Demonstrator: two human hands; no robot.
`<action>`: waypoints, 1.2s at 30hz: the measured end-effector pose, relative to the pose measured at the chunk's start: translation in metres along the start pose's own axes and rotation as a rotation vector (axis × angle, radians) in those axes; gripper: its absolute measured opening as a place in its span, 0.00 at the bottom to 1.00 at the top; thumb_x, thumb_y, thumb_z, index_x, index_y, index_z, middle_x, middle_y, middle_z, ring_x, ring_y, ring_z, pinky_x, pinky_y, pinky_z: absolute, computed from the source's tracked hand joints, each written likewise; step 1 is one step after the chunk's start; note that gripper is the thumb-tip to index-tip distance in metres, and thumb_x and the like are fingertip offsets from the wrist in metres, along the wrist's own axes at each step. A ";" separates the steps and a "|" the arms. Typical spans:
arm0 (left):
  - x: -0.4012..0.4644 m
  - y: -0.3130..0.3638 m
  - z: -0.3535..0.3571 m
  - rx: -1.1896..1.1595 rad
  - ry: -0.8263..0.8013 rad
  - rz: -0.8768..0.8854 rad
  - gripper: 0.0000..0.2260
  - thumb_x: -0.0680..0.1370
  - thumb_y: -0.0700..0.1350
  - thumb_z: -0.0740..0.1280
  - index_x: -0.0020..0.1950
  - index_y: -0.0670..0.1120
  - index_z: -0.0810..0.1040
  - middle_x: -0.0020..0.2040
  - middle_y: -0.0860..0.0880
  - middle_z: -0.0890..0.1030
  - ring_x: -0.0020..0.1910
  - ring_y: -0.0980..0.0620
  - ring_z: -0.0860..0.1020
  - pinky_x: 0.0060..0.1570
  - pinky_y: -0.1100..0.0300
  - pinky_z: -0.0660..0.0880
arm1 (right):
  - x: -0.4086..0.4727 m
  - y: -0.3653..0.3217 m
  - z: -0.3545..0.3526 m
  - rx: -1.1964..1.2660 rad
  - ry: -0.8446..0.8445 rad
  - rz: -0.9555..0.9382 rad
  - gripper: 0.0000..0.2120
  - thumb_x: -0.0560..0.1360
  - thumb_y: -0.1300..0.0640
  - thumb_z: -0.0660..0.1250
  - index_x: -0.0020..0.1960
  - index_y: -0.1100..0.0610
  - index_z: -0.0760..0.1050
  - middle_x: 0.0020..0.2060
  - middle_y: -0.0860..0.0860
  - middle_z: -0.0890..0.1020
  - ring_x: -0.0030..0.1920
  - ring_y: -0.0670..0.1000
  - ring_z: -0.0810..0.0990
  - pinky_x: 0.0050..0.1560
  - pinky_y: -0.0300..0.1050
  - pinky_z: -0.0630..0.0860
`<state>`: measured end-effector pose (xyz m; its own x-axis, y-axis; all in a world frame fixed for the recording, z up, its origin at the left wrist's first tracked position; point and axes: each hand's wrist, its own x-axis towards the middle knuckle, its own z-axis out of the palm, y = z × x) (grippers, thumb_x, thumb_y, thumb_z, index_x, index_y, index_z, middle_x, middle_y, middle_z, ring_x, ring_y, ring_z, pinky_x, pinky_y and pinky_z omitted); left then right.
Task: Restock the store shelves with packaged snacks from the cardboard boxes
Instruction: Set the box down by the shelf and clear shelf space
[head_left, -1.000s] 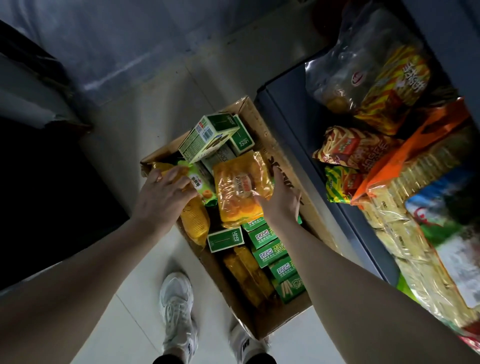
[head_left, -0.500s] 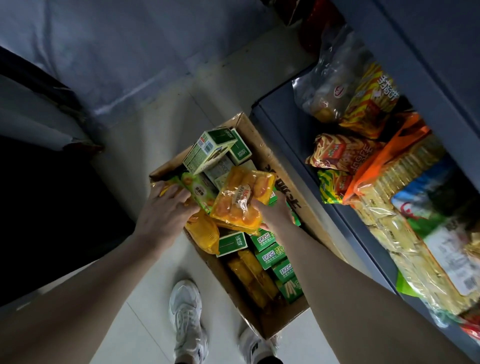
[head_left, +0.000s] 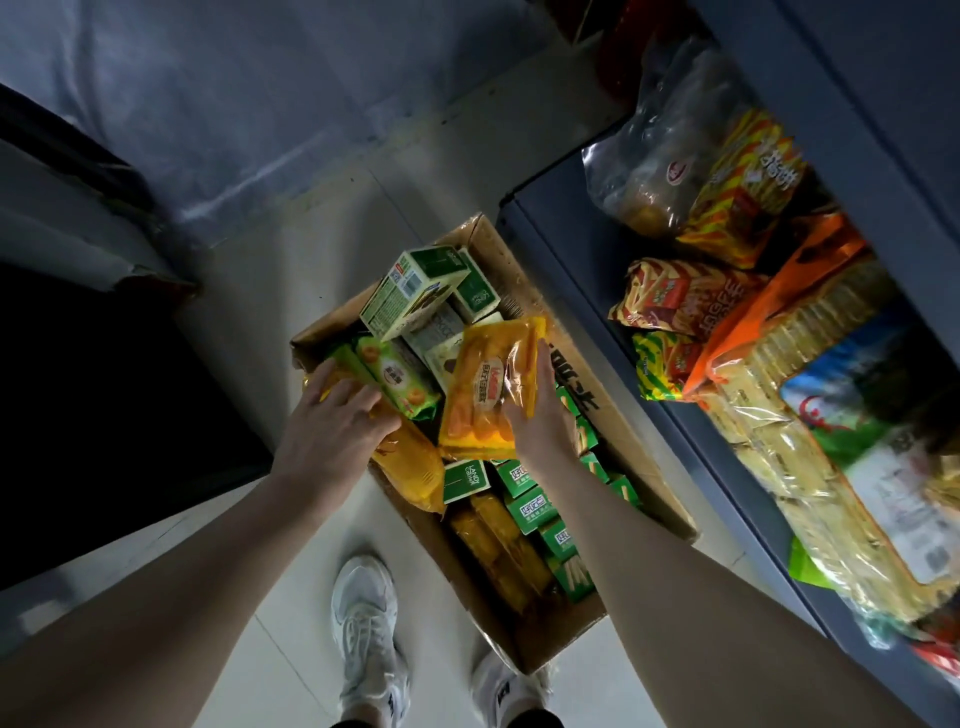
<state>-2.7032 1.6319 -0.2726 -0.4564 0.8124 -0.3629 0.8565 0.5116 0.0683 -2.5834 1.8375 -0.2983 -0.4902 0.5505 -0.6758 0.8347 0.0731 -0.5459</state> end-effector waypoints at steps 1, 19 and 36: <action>-0.001 0.005 -0.009 0.002 -0.019 -0.003 0.26 0.52 0.39 0.85 0.48 0.51 0.86 0.48 0.43 0.81 0.51 0.38 0.81 0.65 0.36 0.69 | -0.011 -0.004 -0.011 -0.089 0.017 -0.053 0.41 0.83 0.58 0.62 0.77 0.30 0.38 0.73 0.55 0.70 0.58 0.58 0.80 0.47 0.50 0.81; -0.120 0.059 -0.352 -0.092 0.034 -0.214 0.19 0.76 0.55 0.70 0.66 0.53 0.75 0.57 0.47 0.77 0.54 0.44 0.78 0.47 0.51 0.76 | -0.293 -0.145 -0.236 -0.442 0.262 -0.289 0.20 0.82 0.52 0.64 0.72 0.39 0.71 0.65 0.54 0.73 0.44 0.52 0.76 0.36 0.37 0.67; -0.207 0.055 -0.634 -0.001 0.519 -0.097 0.18 0.78 0.49 0.68 0.67 0.50 0.73 0.57 0.47 0.78 0.53 0.42 0.79 0.43 0.51 0.74 | -0.490 -0.283 -0.381 -0.505 0.723 -0.719 0.18 0.79 0.59 0.69 0.65 0.44 0.79 0.55 0.54 0.80 0.53 0.60 0.81 0.49 0.52 0.78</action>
<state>-2.7139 1.6690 0.3955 -0.5933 0.7926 0.1404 0.8041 0.5915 0.0586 -2.4836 1.8634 0.3759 -0.7732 0.5842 0.2468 0.5044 0.8023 -0.3192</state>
